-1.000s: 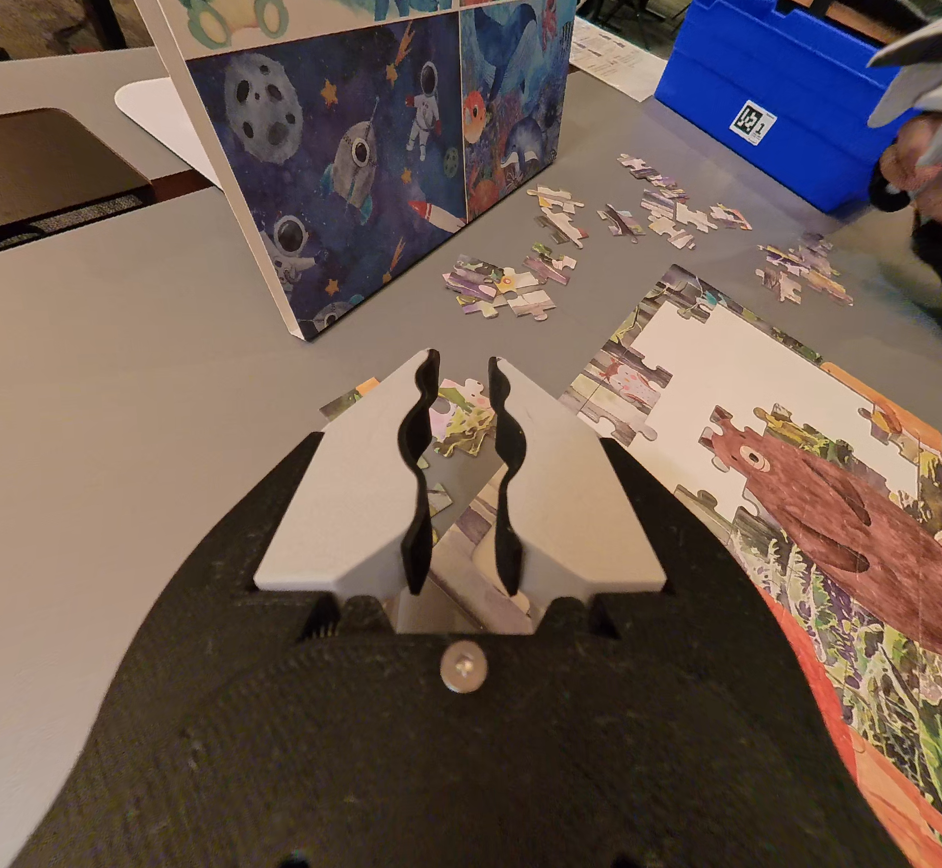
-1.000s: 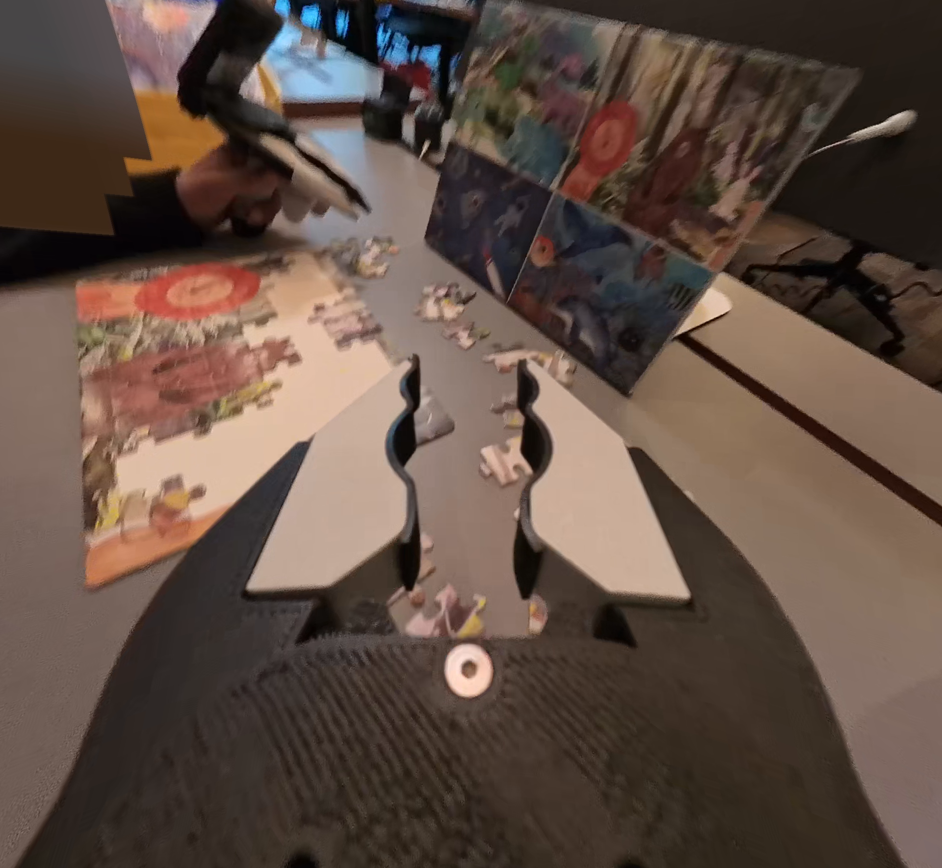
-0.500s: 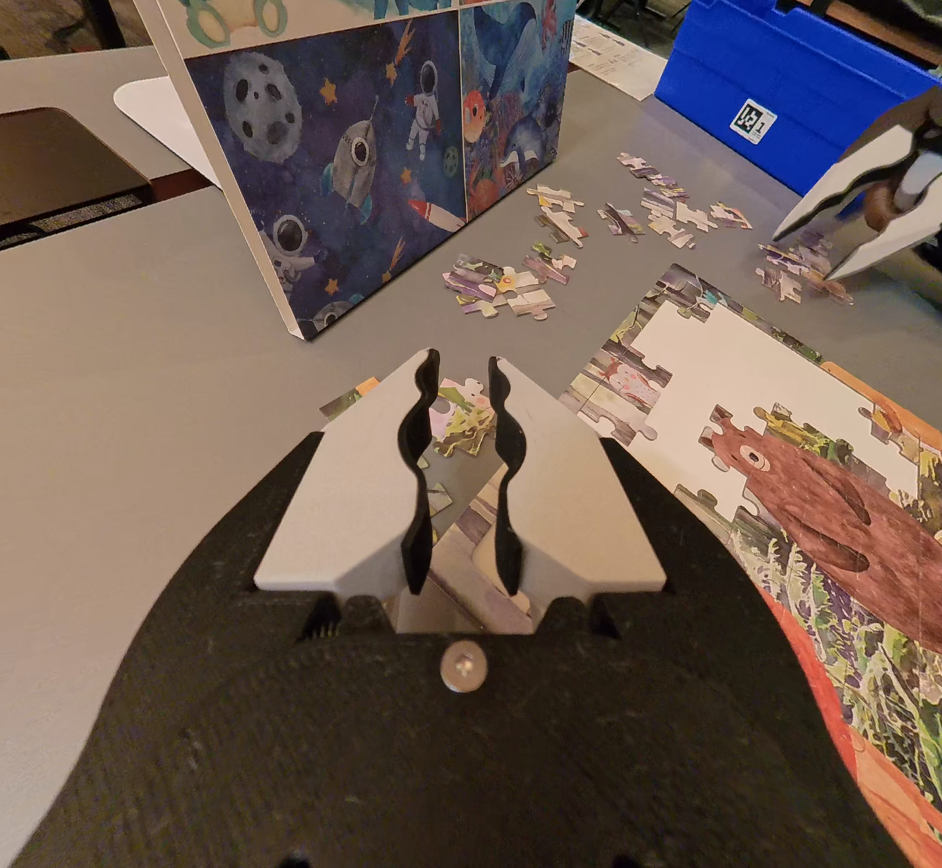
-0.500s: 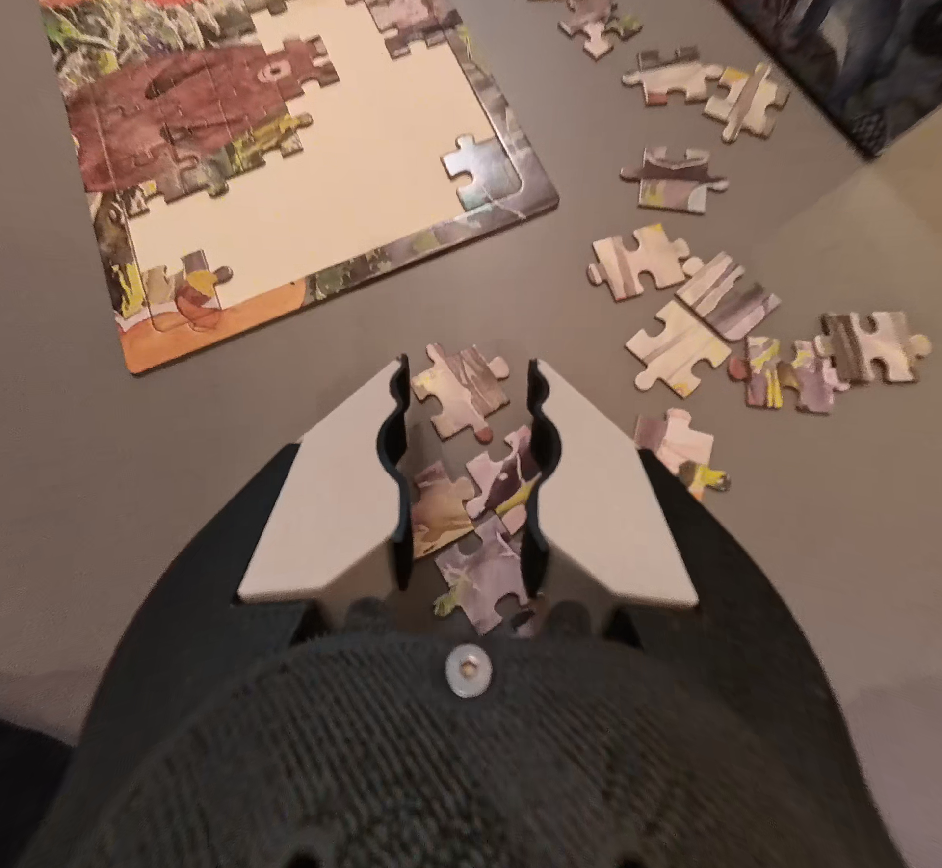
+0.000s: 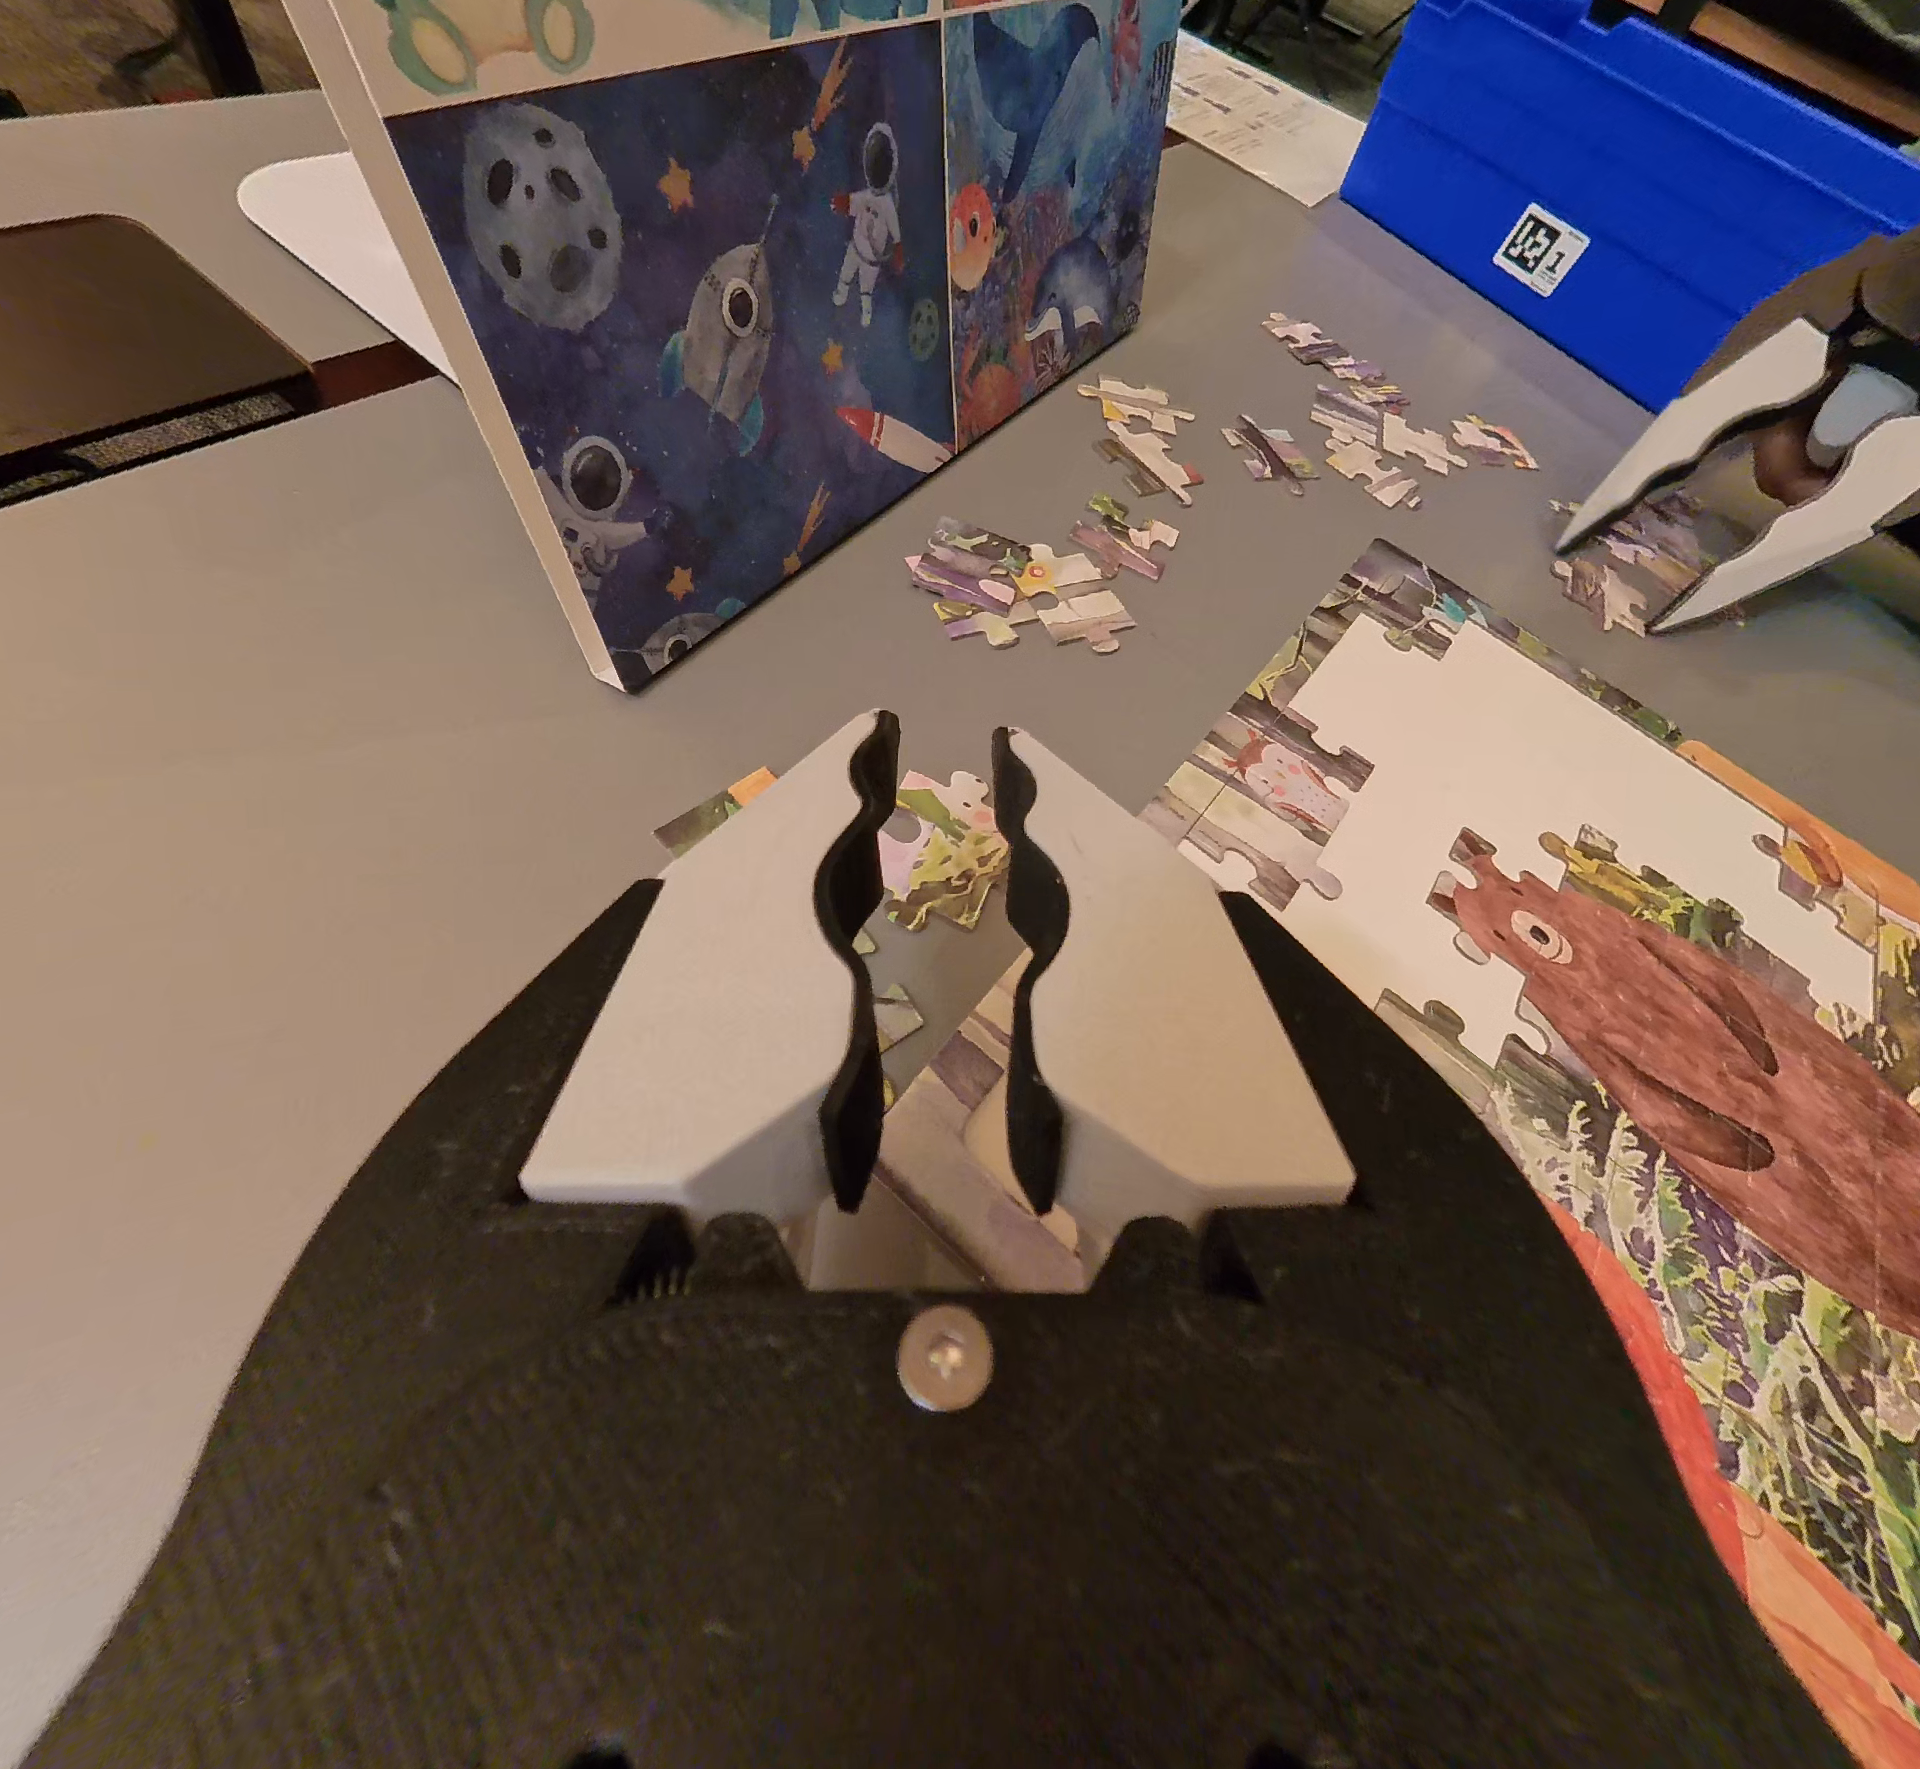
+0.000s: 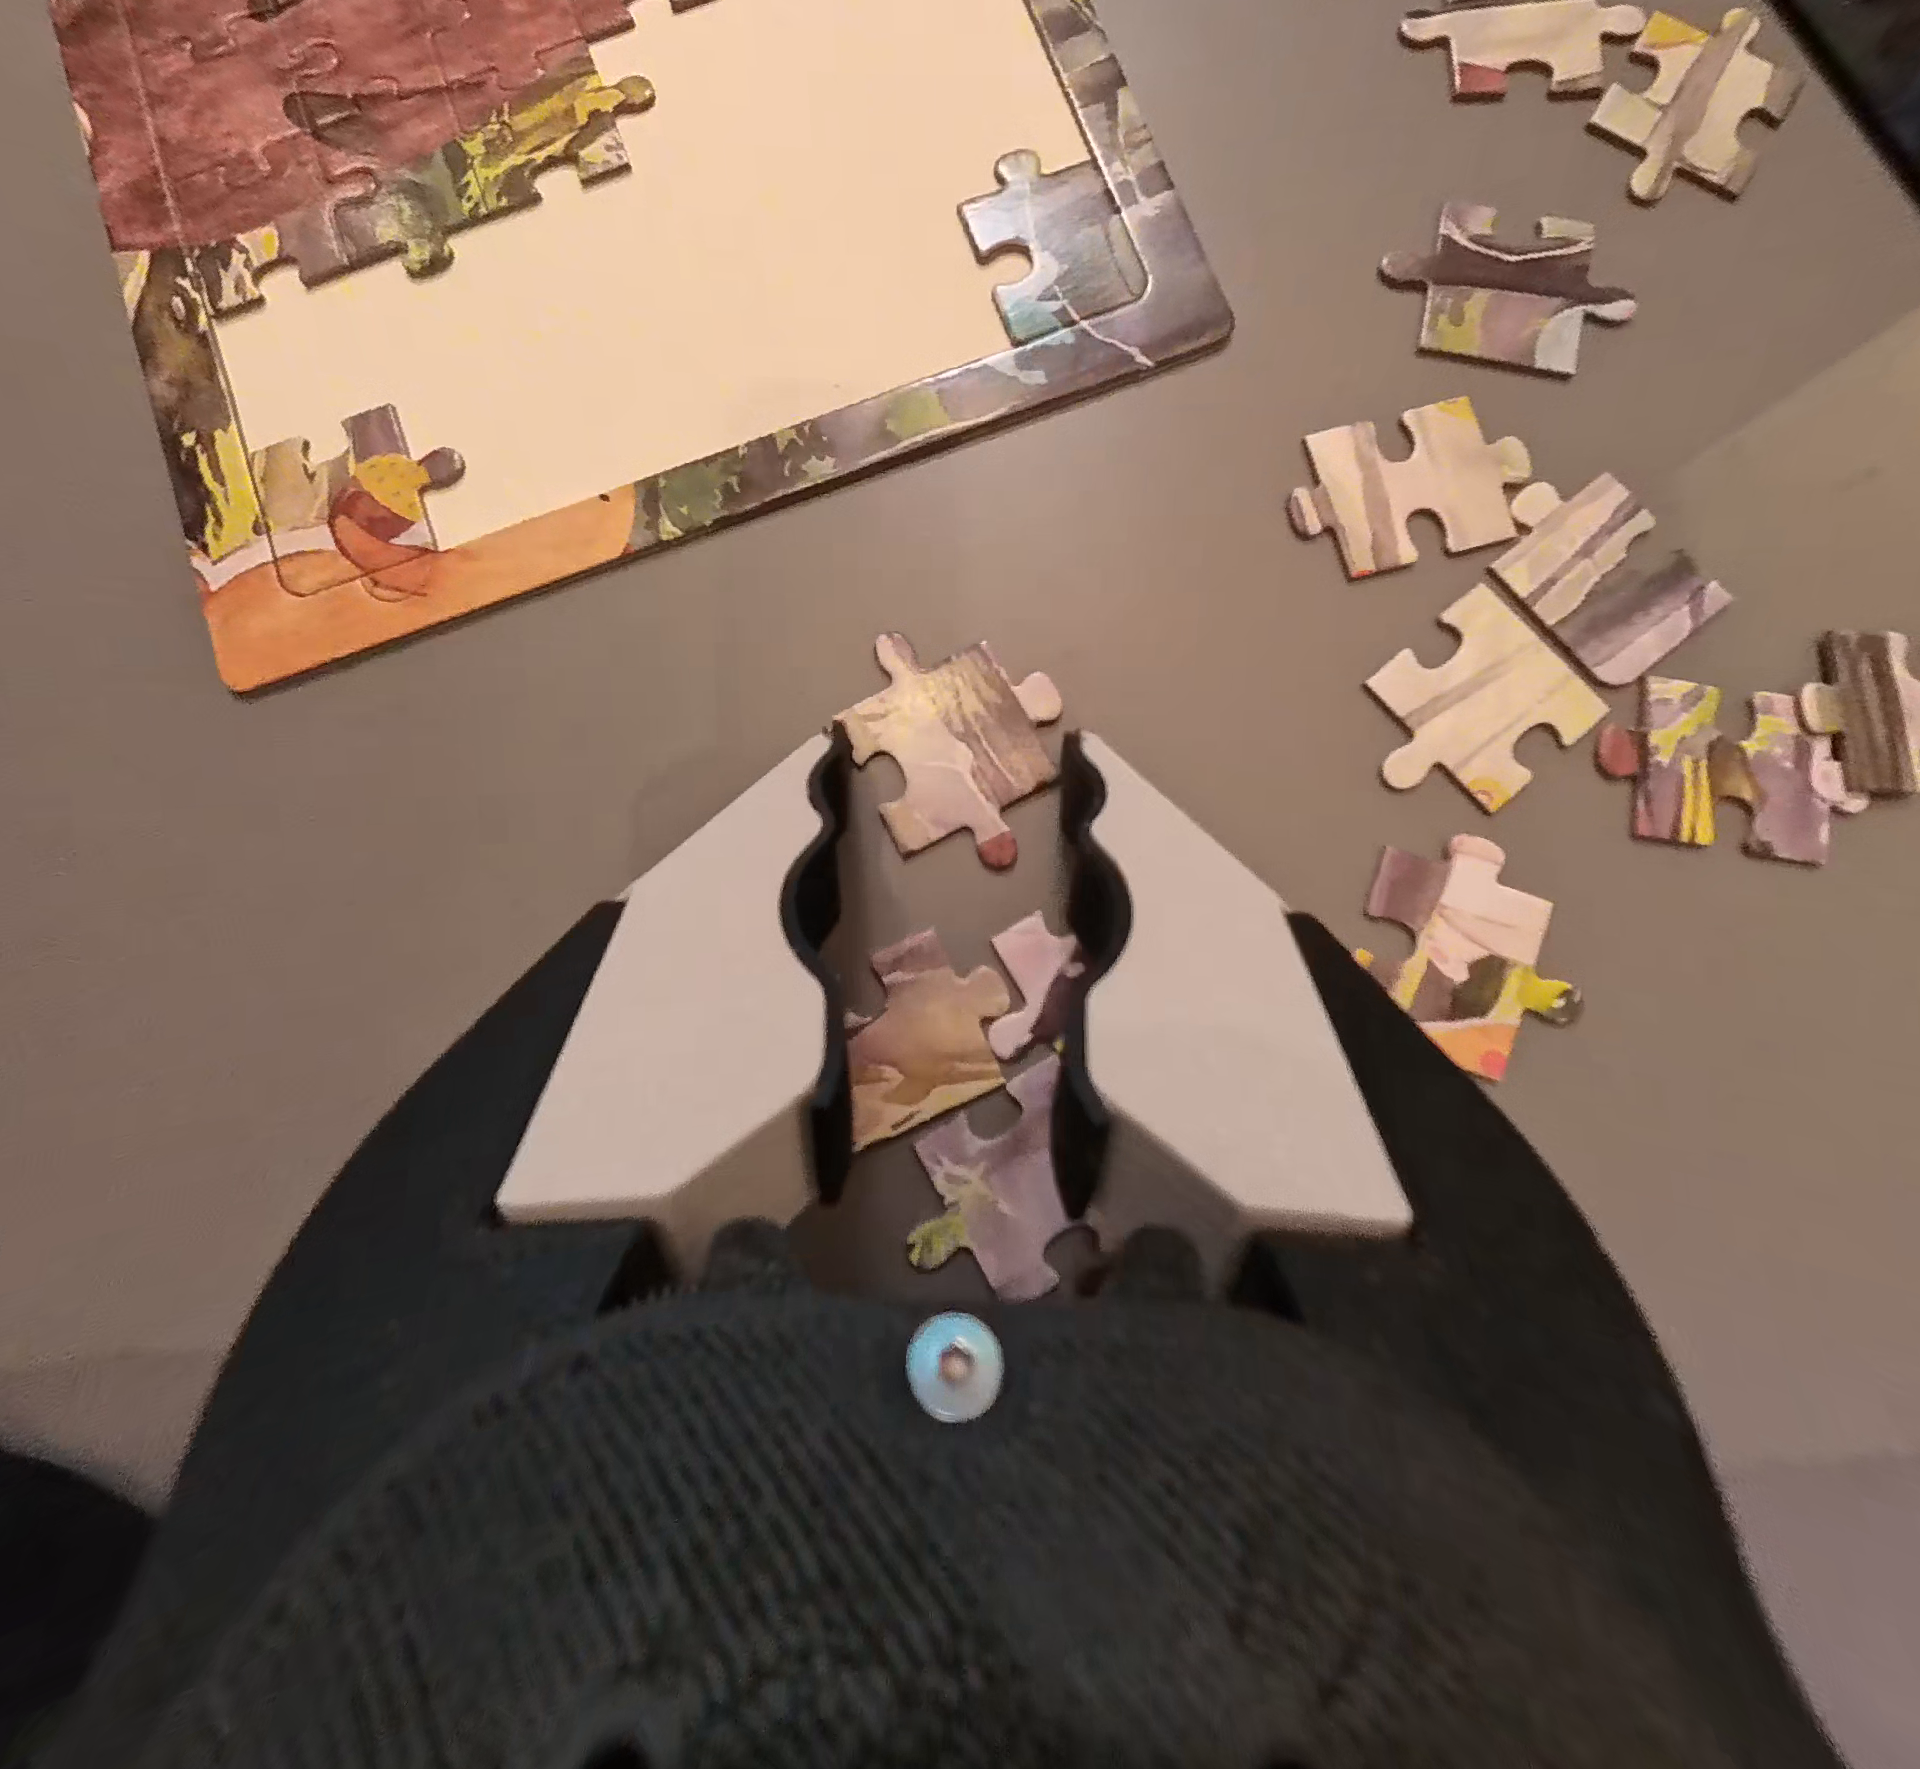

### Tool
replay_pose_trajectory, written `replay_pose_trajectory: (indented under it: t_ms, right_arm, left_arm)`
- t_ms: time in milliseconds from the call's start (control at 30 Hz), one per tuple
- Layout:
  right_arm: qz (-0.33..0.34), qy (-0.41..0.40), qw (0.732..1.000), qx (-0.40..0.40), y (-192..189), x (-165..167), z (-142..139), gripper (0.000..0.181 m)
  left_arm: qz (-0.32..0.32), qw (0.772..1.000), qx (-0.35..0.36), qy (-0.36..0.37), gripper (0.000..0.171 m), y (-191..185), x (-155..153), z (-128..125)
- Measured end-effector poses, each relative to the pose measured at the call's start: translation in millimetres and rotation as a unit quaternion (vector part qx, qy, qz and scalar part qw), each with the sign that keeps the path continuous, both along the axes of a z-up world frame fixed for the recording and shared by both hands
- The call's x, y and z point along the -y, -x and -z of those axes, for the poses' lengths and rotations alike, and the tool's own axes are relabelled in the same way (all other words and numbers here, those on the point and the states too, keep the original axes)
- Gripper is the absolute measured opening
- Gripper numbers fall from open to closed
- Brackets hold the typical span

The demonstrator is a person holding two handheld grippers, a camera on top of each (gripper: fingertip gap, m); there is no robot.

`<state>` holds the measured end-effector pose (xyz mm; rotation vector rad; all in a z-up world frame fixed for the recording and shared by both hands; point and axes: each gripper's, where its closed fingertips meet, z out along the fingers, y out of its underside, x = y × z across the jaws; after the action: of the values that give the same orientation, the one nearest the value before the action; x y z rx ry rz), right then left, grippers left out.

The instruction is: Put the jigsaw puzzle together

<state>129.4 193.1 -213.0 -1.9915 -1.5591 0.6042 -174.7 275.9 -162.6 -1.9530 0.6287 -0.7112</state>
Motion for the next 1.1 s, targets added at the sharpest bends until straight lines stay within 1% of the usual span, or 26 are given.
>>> replay_pose_trajectory:
  t_ms: [67,333,400,433,600,900,967,1100]
  right_arm:
    - [-0.002,0.003,1.0,-0.002,1,1,0,0.036]
    - [-0.003,0.009,1.0,0.002,3,2,0,0.033]
    - [-0.014,0.01,1.0,0.001,4,5,-1,0.009]
    - [-0.017,0.006,1.0,0.002,5,5,-2,0.008]
    - [-0.018,0.007,1.0,-0.002,8,5,-2,0.014]
    - [-0.024,0.055,0.998,-0.032,11,15,-5,0.039]
    - [-0.028,0.045,0.998,-0.025,11,15,-4,0.039]
    - [-0.03,0.008,1.0,-0.003,10,12,-2,0.031]
  left_arm:
    - [0.0,1.0,0.0,0.0,0.015,0,0,0]
    - [0.0,1.0,0.0,0.001,0.016,0,0,0]
    - [0.0,1.0,0.0,0.001,0.015,0,0,0]
    - [0.0,1.0,0.0,0.001,0.016,0,0,0]
    - [0.0,1.0,0.0,0.001,0.016,0,0,0]
    - [0.0,1.0,0.0,0.001,0.016,0,0,0]
    - [0.0,1.0,0.0,0.001,0.015,0,0,0]
    - [0.0,1.0,0.0,0.002,0.016,0,0,0]
